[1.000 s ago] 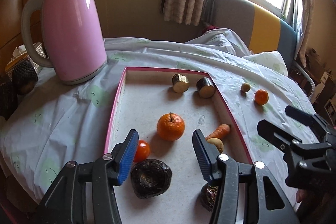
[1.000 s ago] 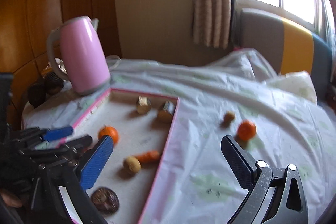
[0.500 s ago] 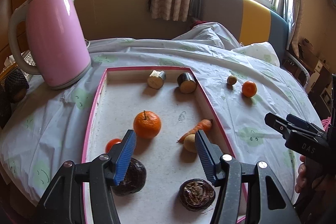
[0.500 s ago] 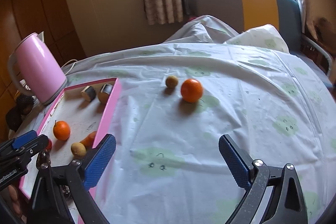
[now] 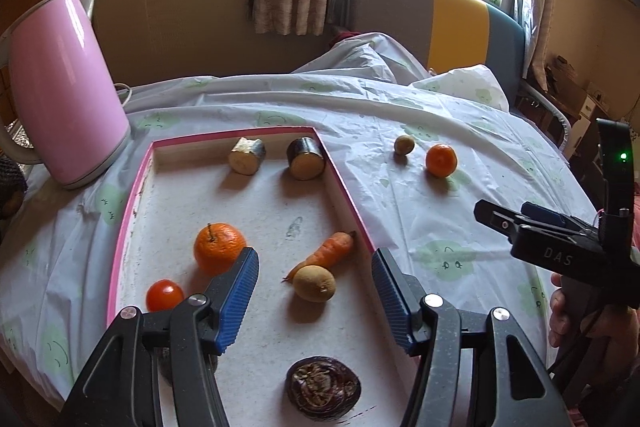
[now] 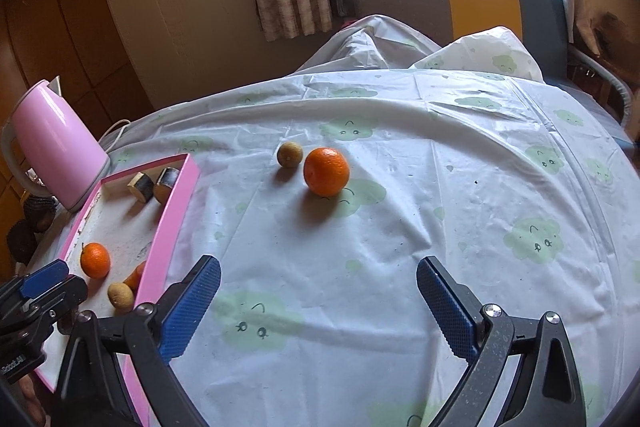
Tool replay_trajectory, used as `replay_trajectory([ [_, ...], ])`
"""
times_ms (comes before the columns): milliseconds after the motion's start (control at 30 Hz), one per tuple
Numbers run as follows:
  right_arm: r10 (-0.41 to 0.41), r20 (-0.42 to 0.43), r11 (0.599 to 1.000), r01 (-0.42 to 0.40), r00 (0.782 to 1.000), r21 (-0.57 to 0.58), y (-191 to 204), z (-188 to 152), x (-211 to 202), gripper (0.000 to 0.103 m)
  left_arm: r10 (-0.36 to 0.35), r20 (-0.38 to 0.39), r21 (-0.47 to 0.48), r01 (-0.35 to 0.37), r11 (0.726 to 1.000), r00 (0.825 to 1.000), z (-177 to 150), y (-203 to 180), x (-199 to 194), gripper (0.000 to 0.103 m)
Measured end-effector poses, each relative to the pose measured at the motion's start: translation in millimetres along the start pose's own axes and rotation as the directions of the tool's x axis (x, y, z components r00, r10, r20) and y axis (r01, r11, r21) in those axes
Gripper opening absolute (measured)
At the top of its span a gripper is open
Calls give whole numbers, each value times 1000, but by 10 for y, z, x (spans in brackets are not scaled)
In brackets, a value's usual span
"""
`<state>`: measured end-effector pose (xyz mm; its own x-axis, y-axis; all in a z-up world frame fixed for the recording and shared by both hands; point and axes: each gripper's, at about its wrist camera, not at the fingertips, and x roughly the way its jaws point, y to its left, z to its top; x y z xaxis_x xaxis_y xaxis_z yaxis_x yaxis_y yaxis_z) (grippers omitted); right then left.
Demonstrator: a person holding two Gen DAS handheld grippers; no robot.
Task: Organize fruits
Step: 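Move both open grippers back toward the fruits left on the sheet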
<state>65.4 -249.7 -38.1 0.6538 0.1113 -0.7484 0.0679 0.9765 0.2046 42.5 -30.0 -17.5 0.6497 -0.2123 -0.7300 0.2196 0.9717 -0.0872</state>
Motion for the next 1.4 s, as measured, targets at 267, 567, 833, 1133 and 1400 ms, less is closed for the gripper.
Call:
replay_trajectory([
  [267,-21,-37,1000,21,999,6,-74,-63,129,99,-22,-22,-30,22,999,1000,-2,31,77,61],
  [567,-47,-63,999,46,997,-24,-95,-125,222,99,-53,-7,-57,52,997,999,72,23,65,72],
  [833,-78,-90,993,69,993,-95,-43,-221,333,103,-56,-9,1,56,998,998,152,-142,93,86],
  [1133,-101,-107,989,88,989,-120,-26,-226,369,103,-83,-1,44,83,996,997,203,-324,72,86],
  [1400,-77,-76,991,68,994,-117,-41,-265,324,103,-107,10,54,107,993,994,237,-444,44,86],
])
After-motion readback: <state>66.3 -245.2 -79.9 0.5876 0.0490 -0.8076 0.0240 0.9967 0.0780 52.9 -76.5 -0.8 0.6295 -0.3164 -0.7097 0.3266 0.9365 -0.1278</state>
